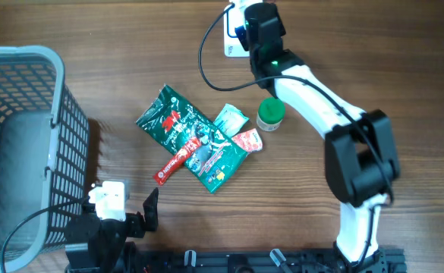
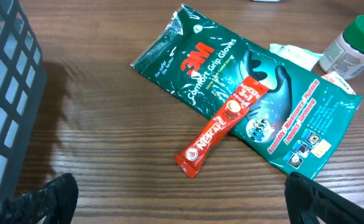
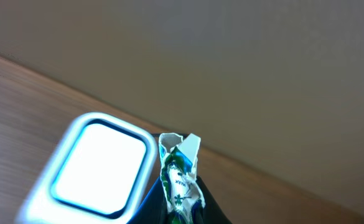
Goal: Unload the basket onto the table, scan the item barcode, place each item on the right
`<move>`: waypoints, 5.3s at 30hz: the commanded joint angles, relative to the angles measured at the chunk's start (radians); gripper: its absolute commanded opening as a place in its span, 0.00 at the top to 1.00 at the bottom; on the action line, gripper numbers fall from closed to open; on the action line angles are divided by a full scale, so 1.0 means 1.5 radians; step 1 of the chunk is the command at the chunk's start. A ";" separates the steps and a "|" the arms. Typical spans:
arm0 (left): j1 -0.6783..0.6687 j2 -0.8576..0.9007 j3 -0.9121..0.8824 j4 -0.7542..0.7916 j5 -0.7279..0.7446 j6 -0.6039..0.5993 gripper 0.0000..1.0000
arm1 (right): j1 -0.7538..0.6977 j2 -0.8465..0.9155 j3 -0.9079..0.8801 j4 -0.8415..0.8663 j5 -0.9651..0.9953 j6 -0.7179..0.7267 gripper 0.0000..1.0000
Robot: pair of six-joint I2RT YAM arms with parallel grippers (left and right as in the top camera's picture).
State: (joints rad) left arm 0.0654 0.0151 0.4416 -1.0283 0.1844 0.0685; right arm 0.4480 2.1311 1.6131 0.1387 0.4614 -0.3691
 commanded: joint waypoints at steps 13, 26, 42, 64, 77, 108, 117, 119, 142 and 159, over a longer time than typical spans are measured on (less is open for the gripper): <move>0.003 -0.004 0.000 0.003 0.006 -0.004 0.00 | 0.019 0.110 0.173 0.028 0.357 -0.067 0.96; 0.003 -0.004 0.000 0.003 0.006 -0.004 0.00 | -0.432 0.108 0.172 -0.595 0.108 0.532 0.96; 0.003 -0.004 0.000 0.003 0.006 -0.004 0.00 | -0.306 -0.170 0.165 -0.746 -0.078 0.725 0.00; 0.003 -0.004 0.000 0.003 0.006 -0.004 0.00 | -0.063 -0.125 -0.057 -0.673 -0.392 0.325 0.00; 0.003 -0.004 0.000 0.003 0.006 -0.004 0.00 | -0.033 -0.027 -0.057 -0.721 -0.308 0.443 0.06; 0.003 -0.004 0.000 0.003 0.006 -0.004 0.00 | -0.038 0.020 0.149 -1.095 -0.688 0.475 0.41; 0.003 -0.004 0.000 0.003 0.006 -0.004 0.00 | 0.007 0.020 0.148 -1.167 -0.753 0.475 0.41; 0.003 -0.004 0.000 0.003 0.006 -0.004 0.00 | 0.018 0.020 0.148 -1.167 -0.758 0.475 0.41; 0.003 -0.004 0.000 0.003 0.006 -0.004 0.00 | 0.022 -0.192 0.127 -0.719 -0.223 0.582 0.48; 0.003 -0.004 0.000 0.003 0.006 -0.004 0.00 | -0.006 0.123 0.127 0.083 -0.027 0.455 0.42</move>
State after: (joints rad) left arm 0.0654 0.0139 0.4416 -1.0286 0.1848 0.0685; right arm 0.4587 2.3119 1.7828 0.2436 0.3988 0.3374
